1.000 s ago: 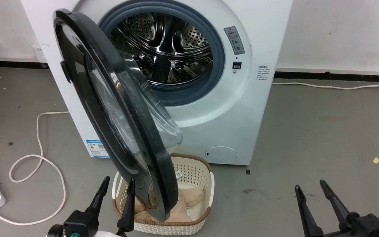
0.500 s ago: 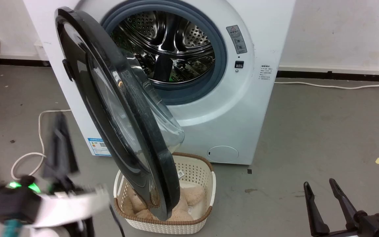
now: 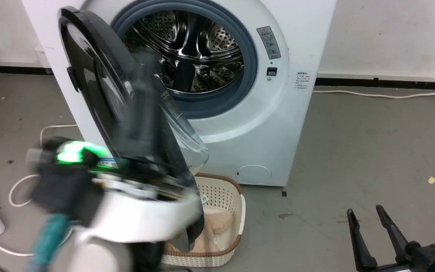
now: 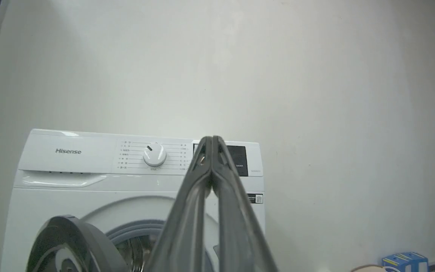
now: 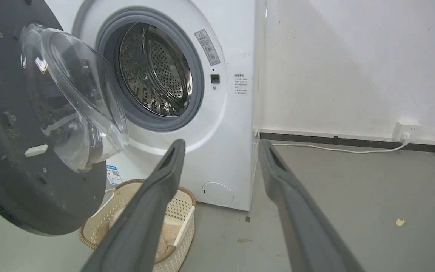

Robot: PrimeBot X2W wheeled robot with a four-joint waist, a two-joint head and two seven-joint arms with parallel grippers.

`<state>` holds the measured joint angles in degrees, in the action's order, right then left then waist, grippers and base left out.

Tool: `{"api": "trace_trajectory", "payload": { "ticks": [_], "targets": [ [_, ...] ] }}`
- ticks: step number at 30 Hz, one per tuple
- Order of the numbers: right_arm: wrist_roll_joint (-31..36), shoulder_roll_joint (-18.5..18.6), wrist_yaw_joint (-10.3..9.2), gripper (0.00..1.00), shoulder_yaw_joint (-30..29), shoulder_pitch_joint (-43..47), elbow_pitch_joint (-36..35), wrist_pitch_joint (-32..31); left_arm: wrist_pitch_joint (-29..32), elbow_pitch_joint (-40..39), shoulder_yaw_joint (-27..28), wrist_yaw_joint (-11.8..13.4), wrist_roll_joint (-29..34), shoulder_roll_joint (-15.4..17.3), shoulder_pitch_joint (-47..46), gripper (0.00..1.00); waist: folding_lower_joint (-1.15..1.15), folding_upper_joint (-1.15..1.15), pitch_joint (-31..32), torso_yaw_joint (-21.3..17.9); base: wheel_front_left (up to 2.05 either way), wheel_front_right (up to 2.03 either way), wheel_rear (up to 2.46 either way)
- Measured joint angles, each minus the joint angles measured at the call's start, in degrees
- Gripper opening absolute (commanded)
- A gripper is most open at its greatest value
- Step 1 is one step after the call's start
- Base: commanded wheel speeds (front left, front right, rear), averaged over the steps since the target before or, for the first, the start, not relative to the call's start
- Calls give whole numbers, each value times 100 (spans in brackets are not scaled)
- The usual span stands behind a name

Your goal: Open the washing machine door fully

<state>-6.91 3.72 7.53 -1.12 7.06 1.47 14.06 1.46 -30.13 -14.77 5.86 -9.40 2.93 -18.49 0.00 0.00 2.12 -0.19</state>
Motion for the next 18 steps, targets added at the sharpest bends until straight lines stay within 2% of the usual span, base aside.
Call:
{"api": "trace_trajectory", "payload": {
  "ticks": [5, 9, 13, 18],
  "targets": [
    [-29, -20, 0, 100, -26, -13, 75, 4, 151, 301, -1043, 330, -475, -11, 127, 0, 0, 0, -81, -70, 0, 0, 0],
    [-156, -27, 0, 100, -34, -29, 148, 2, 100, 802, -1626, 516, -721, -12, 273, 0, 0, 0, -145, -78, 0, 0, 0],
    [-158, -34, 0, 100, -38, -75, 186, 12, 104, 1585, -1926, 535, -692, 1, 491, 0, 0, 0, -200, -105, 0, 0, 0],
    [-183, -36, 0, 100, -103, -86, 276, 18, 88, 2605, -1982, 538, -850, 22, 804, 0, 0, 0, -247, -96, 0, 0, 0]
  ]
}}
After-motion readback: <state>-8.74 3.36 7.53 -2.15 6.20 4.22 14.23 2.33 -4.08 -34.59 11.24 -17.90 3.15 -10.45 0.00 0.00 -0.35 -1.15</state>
